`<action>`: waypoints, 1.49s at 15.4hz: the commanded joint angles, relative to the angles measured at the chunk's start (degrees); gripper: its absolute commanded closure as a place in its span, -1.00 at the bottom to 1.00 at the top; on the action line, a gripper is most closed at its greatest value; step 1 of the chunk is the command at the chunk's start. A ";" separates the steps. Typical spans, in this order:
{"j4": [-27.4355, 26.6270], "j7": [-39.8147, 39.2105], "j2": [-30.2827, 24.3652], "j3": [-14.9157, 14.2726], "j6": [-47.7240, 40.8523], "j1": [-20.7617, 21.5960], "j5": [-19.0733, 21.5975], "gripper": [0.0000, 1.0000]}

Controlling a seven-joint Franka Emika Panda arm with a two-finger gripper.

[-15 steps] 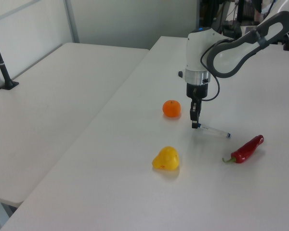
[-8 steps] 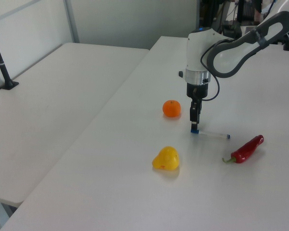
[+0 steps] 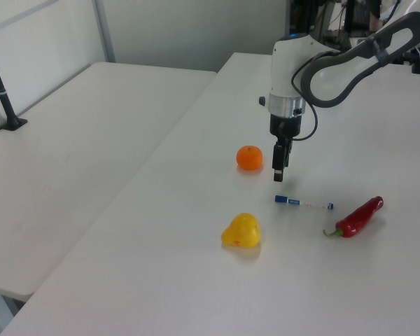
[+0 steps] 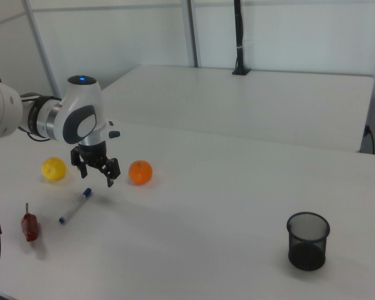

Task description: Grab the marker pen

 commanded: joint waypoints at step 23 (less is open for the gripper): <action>10.82 4.57 -25.14 -16.02 -38.09 2.13 0.30 -1.00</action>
